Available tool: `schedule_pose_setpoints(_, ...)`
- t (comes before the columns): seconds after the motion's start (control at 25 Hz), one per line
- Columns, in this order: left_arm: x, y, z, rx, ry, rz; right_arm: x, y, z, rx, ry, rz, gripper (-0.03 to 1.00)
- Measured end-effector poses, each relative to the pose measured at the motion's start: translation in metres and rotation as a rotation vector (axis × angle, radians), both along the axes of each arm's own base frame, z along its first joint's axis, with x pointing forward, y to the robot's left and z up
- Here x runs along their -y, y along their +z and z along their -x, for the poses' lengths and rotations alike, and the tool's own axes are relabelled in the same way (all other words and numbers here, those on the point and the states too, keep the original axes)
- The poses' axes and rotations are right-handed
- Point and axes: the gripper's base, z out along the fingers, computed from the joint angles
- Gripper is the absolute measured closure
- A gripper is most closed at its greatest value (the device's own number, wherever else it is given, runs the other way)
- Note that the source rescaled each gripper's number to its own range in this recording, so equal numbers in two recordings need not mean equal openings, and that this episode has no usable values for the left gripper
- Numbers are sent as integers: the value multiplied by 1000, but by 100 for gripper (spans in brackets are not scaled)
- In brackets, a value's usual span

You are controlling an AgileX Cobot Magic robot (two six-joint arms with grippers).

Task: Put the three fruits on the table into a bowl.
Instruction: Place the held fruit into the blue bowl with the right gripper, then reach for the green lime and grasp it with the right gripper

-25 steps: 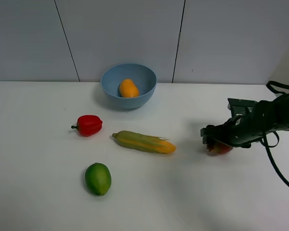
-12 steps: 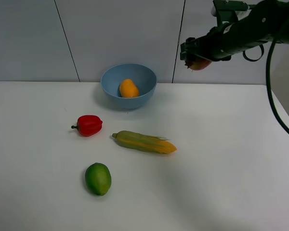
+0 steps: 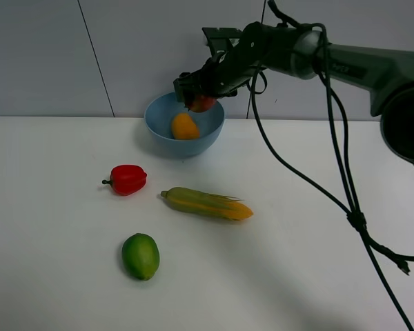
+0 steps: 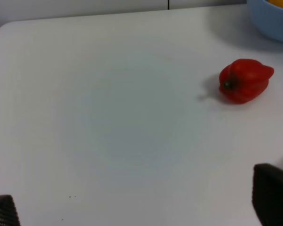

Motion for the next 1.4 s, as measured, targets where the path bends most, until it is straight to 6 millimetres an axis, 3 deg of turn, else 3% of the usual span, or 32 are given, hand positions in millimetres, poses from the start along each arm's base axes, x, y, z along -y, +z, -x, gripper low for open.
schedule_pose_setpoints(0.2, 0, 0, 0, 0, 0, 0, -13, -23, -9, -16, 17, 9, 61)
schedule_pose_setpoints(0.32, 0, 0, 0, 0, 0, 0, -13, -23, -12, 14, 8, 4, 34)
schedule_pose_setpoints(0.4, 0, 0, 0, 0, 0, 0, -13, -21, -14, 47, 6, 12, 27)
schedule_pose_setpoints(0.68, 0, 0, 0, 0, 0, 0, -11, -16, -11, 35, 20, 30, 23)
schedule_pose_setpoints(0.84, 0, 0, 0, 0, 0, 0, -15, 17, 14, -45, 101, 57, 23)
schedule_pose_setpoints(1.08, 0, 0, 0, 0, 0, 0, -36, 75, 62, 13, 221, 37, 23)
schedule_pose_setpoints(1.24, 0, 0, 0, 0, 0, 0, -52, 84, 99, 26, 283, 27, 23)
schedule_pose_setpoints(1.4, 0, 0, 0, 0, 0, 0, -65, 62, 138, -47, 355, 68, 23)
